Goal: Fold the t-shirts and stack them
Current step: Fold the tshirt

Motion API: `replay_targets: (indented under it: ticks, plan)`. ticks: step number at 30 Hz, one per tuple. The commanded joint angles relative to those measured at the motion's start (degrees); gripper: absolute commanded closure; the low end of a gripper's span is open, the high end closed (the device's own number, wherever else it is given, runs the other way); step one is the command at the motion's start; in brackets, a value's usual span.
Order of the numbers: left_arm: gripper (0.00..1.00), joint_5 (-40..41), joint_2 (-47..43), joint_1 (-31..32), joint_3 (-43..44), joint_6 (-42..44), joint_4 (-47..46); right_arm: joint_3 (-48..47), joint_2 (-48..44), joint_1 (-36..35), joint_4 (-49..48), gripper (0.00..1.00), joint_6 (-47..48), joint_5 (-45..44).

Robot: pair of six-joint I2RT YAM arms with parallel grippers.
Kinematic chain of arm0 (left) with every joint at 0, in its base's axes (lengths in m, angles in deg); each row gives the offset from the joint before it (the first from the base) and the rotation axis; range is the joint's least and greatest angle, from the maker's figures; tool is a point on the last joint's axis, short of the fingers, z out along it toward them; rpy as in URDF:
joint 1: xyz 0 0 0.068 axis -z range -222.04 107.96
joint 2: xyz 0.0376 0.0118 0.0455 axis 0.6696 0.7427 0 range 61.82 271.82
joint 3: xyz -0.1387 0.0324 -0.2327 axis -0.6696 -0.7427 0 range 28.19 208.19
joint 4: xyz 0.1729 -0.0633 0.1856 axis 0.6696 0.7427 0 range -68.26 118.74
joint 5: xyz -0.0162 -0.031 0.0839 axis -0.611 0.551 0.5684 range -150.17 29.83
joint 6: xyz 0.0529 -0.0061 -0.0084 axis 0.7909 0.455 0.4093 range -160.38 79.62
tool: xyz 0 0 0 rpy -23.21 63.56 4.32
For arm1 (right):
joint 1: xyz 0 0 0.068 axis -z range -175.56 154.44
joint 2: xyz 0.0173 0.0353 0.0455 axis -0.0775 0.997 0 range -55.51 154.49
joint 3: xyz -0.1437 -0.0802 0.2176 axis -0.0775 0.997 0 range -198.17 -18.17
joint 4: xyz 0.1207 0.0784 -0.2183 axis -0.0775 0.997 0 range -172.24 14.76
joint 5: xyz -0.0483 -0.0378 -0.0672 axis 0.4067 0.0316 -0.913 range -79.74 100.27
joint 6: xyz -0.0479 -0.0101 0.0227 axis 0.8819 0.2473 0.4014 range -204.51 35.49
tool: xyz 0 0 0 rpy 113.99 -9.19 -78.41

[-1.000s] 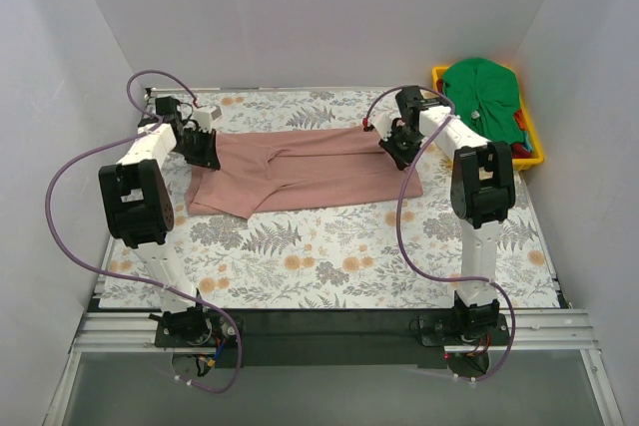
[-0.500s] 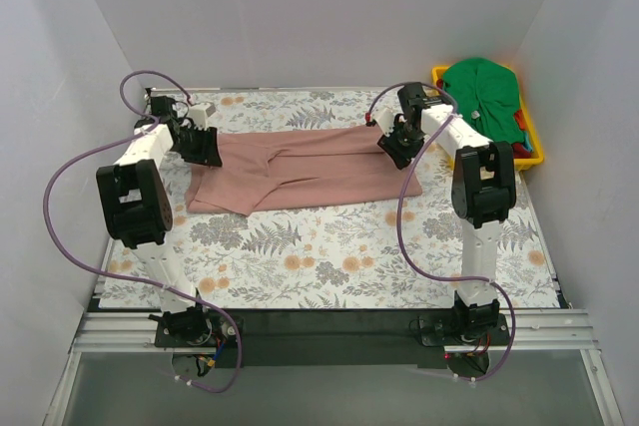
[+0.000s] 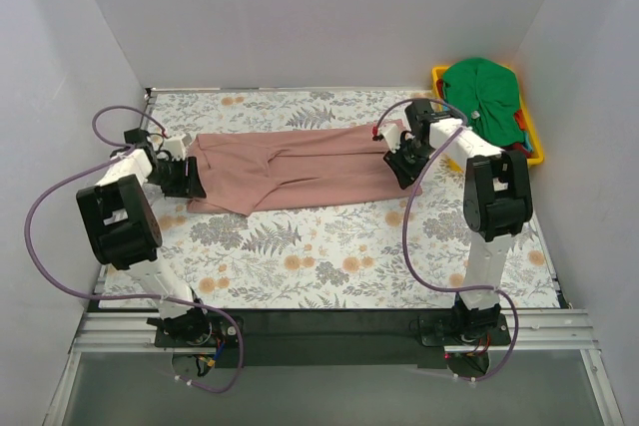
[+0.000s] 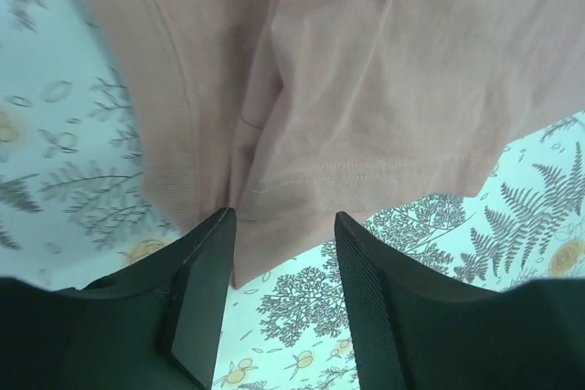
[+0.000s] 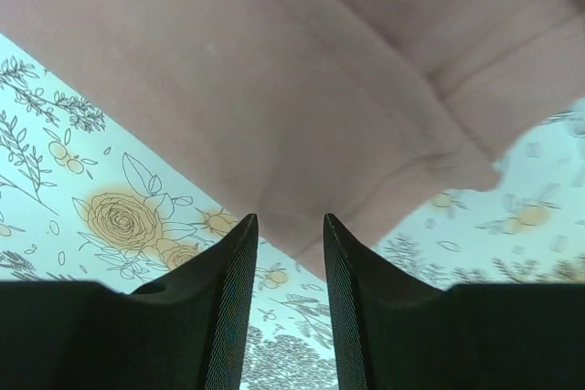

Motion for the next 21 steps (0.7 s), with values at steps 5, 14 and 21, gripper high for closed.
replay_targets:
  ticks: [5,14,21]
  plan:
    - [0.75,1.6,-0.2,0.5,-7.5,1.7,-2.2,6.6,2.7,0.1,-2.2,0.60,-0.9,-0.8]
    - [0.86,2.9,-7.7,-0.8,-17.9,4.7,-0.8,20.1,-3.9,0.5,-4.7,0.63,1.8,-4.6]
    - [0.58,-3.4,-14.8,-2.3,-14.2,5.6,4.8,14.8,-12.7,0.9,-2.6,0.52,0.1,0.0]
